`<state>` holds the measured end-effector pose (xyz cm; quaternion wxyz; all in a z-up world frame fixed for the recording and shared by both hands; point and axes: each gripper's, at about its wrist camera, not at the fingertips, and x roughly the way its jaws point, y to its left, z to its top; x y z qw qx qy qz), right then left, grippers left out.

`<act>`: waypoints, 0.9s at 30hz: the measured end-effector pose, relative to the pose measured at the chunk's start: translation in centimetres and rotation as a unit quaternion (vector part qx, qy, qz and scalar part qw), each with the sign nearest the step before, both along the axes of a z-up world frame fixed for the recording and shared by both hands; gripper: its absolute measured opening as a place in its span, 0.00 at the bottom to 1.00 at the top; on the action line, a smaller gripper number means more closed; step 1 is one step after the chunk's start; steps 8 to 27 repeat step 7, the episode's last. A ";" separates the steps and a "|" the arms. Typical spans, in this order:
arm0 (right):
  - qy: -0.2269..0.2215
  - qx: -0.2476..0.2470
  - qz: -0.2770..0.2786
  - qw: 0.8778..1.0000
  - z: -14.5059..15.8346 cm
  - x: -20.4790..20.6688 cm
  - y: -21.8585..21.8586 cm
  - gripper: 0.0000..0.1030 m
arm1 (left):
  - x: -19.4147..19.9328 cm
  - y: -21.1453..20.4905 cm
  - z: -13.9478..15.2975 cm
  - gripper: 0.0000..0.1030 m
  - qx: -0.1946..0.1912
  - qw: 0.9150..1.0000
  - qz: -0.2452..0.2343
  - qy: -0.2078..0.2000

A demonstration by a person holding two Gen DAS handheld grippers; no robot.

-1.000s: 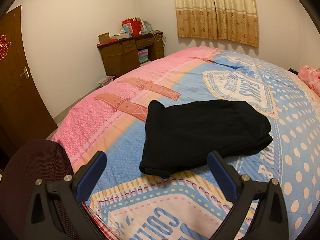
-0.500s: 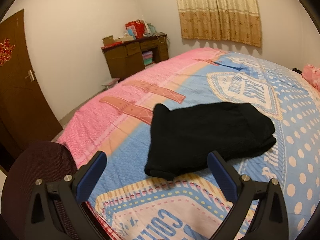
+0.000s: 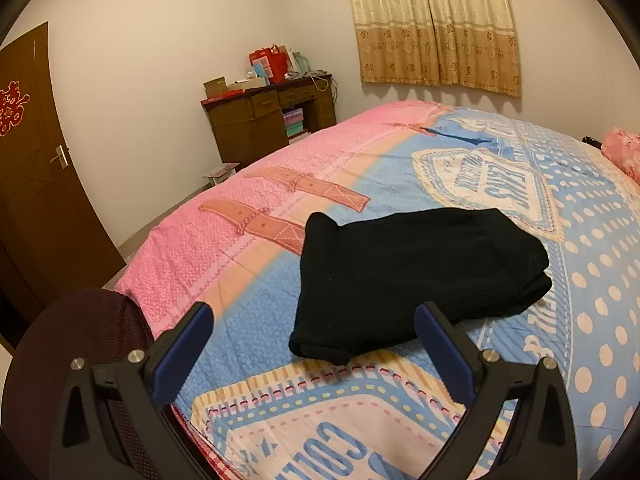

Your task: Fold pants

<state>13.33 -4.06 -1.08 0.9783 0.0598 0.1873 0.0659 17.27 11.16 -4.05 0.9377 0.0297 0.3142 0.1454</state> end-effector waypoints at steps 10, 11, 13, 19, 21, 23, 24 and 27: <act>0.005 0.002 -0.001 1.000 -0.1 0.2 0.0 0.87 | 0.2 0.2 -0.1 1.00 0.001 1.000 0.000 0.005; 0.005 0.002 -0.001 1.000 -0.1 0.2 0.0 0.87 | 0.2 0.2 -0.1 1.00 0.001 1.000 0.000 0.005; 0.005 0.002 -0.001 1.000 -0.1 0.2 0.0 0.87 | 0.2 0.2 -0.1 1.00 0.001 1.000 0.000 0.005; 0.005 0.002 -0.001 1.000 -0.1 0.2 0.0 0.87 | 0.2 0.2 -0.1 1.00 0.001 1.000 0.000 0.005; 0.005 0.002 -0.001 1.000 -0.1 0.2 0.0 0.87 | 0.2 0.2 -0.1 1.00 0.001 1.000 0.000 0.005; 0.005 0.002 -0.001 1.000 -0.1 0.2 0.0 0.87 | 0.2 0.2 -0.1 1.00 0.001 1.000 0.000 0.005; 0.005 0.002 -0.001 1.000 -0.1 0.2 0.0 0.87 | 0.2 0.2 -0.1 1.00 0.001 1.000 0.000 0.005; 0.005 0.002 -0.001 1.000 -0.1 0.2 0.0 0.87 | 0.2 0.2 -0.1 1.00 0.001 1.000 0.000 0.005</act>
